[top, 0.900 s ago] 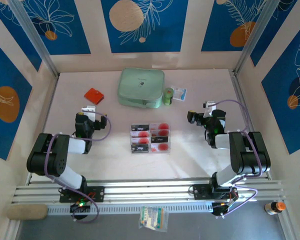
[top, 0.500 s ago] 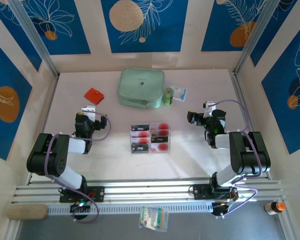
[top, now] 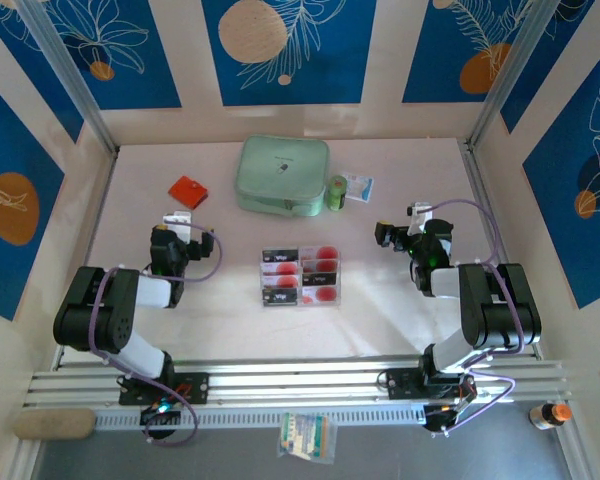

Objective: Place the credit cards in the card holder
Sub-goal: Move the storage box to the center of the table.

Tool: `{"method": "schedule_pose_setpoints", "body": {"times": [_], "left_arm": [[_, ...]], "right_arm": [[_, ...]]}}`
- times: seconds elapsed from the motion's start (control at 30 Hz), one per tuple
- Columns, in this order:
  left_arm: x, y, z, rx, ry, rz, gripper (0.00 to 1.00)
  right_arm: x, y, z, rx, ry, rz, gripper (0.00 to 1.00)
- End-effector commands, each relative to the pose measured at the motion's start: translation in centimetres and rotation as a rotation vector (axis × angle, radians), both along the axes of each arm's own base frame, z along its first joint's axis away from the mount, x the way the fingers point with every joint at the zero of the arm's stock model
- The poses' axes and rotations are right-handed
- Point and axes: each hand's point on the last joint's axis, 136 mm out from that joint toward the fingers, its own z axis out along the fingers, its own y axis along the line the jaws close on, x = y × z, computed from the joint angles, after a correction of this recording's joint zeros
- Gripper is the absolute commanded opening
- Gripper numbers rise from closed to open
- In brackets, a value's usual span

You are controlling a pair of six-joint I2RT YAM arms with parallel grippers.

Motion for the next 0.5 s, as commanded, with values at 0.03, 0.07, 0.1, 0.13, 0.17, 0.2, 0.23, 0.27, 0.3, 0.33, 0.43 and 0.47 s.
{"method": "schedule_pose_setpoints", "body": {"times": [0.03,0.07,0.1,0.13,0.17,0.2,0.23,0.27,0.3,0.33,0.43,0.47], "left_arm": [[0.4,-0.2,0.4,-0.018,-0.011,-0.011,1.0],[0.4,-0.2,0.5,-0.018,-0.016,-0.011,1.0],[0.3,-0.2,0.5,-0.018,-0.018,-0.012,1.0],[0.3,-0.1,0.6,-0.014,-0.024,-0.003,1.0],[0.3,0.3,0.8,-0.013,-0.018,0.021,1.0],[0.4,0.6,1.3,-0.013,-0.009,0.039,1.0],[0.6,0.7,1.9,-0.009,0.016,0.048,1.0],[0.7,0.7,2.6,-0.005,0.042,0.047,1.0],[0.9,0.7,3.3,-0.002,0.056,0.047,1.0],[1.1,0.8,4.3,-0.003,0.055,0.053,1.0],[1.4,0.7,8.2,-0.091,0.004,0.084,1.0],[1.4,0.6,9.2,-0.137,0.015,0.092,1.0]], "right_arm": [[0.4,0.1,0.7,-0.001,-0.018,0.016,0.99],[0.4,0.1,0.7,-0.001,-0.018,0.017,0.99],[0.3,0.1,0.8,-0.002,-0.022,0.018,0.99],[0.3,0.1,0.8,-0.003,-0.024,0.017,0.99],[0.4,-0.1,1.2,0.0,-0.029,0.003,0.99],[0.4,-0.3,1.6,-0.003,-0.02,-0.011,0.99],[0.4,-0.4,2.5,-0.008,-0.013,-0.02,0.99],[0.4,-0.5,3.6,-0.014,0.0,-0.03,0.99],[0.3,-0.6,4.6,-0.008,0.016,-0.042,0.99],[0.2,-0.9,6.0,0.028,0.03,-0.075,0.99],[-0.4,-2.8,9.7,0.23,0.104,-0.249,0.99],[-1.1,-3.7,10.2,0.344,0.162,-0.341,0.99]]}}
